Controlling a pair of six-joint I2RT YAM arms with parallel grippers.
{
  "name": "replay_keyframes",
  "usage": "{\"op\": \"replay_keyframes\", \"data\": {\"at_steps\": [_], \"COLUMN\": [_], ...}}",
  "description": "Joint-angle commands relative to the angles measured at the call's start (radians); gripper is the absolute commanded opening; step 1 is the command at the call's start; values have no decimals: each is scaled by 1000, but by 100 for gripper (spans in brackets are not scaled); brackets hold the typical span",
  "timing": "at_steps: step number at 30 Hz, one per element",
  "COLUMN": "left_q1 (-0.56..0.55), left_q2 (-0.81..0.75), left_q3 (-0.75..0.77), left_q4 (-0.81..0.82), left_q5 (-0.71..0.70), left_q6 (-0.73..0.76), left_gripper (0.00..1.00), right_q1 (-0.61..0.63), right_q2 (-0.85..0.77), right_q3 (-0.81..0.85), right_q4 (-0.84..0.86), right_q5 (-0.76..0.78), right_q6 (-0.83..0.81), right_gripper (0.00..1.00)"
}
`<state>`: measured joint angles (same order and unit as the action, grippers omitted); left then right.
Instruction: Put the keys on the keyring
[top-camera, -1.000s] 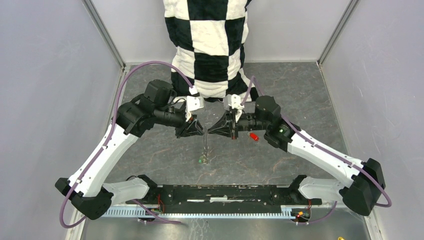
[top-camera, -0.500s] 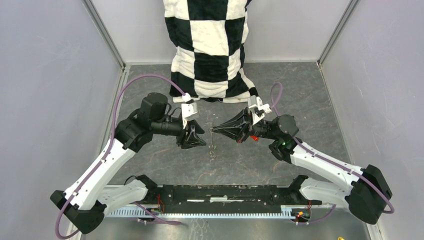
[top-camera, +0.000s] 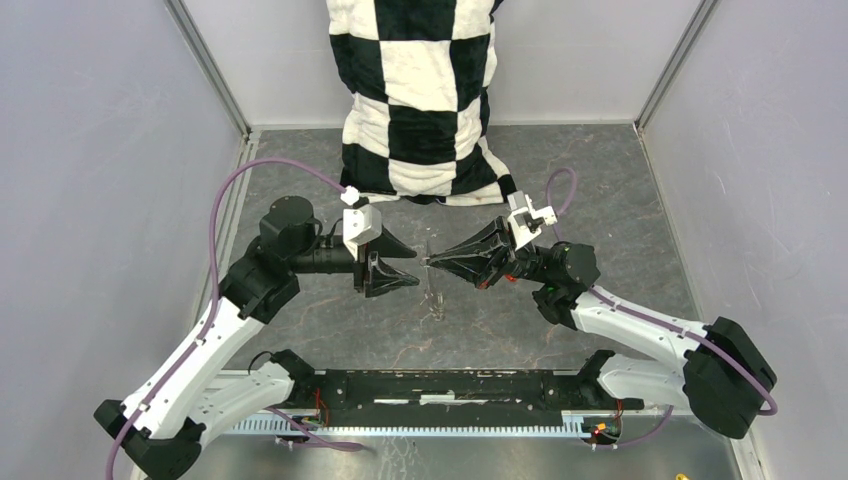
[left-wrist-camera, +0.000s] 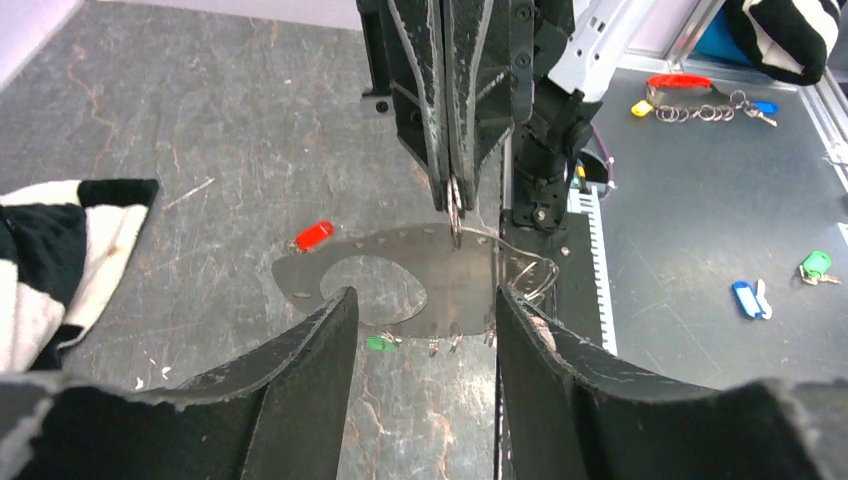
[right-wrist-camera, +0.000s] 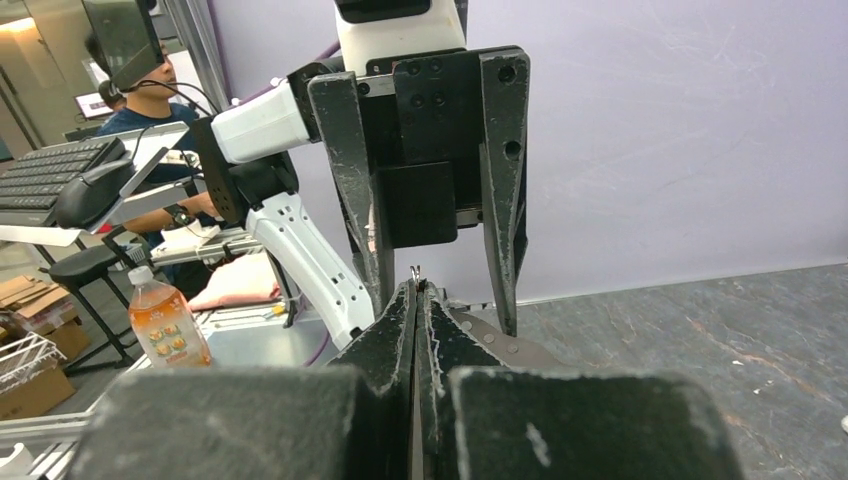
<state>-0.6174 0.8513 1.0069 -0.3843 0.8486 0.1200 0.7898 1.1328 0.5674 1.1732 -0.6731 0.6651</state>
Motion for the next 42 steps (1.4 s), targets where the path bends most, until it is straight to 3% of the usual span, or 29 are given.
{"op": "replay_keyframes", "data": {"at_steps": [1, 13, 16, 22, 26, 28, 30, 33, 35, 39, 42], "left_q1": [-1, -1, -1, -1, -1, -1, -1, -1, -2, -1, -1], "left_q2": [11, 26, 25, 25, 22, 19, 19, 19, 15, -8, -30], "left_q3": [-2, -9, -9, 12, 26, 23, 22, 21, 18, 14, 8], "left_q4": [119, 176, 168, 88, 36, 36, 39, 43, 43, 31, 29], "left_q5": [39, 104, 106, 100, 86, 68, 54, -6, -83, -174, -206], "left_q6": [-67, -114, -98, -20, 18, 8, -10, -30, -33, -2, 5], "left_gripper": [58, 53, 41, 5, 2, 3, 13, 20, 37, 55, 59], "right_q1": [12, 47, 56, 61, 61, 61, 61, 63, 65, 66, 67], "right_q2": [10, 11, 16, -1, -30, -35, -33, -31, -33, -56, -74], "right_q3": [9, 29, 28, 4, -9, -14, -21, -30, -34, -42, -38], "right_q4": [123, 35, 43, 52, 15, 16, 29, 46, 43, -12, -67], "right_q5": [7, 18, 21, 27, 30, 38, 41, 49, 57, 86, 108], "right_q6": [37, -28, -27, -26, -55, -55, -49, -48, -56, -99, -140], "right_gripper": [1, 0, 0, 0, 1, 1, 0, 0, 1, 0, 1]}}
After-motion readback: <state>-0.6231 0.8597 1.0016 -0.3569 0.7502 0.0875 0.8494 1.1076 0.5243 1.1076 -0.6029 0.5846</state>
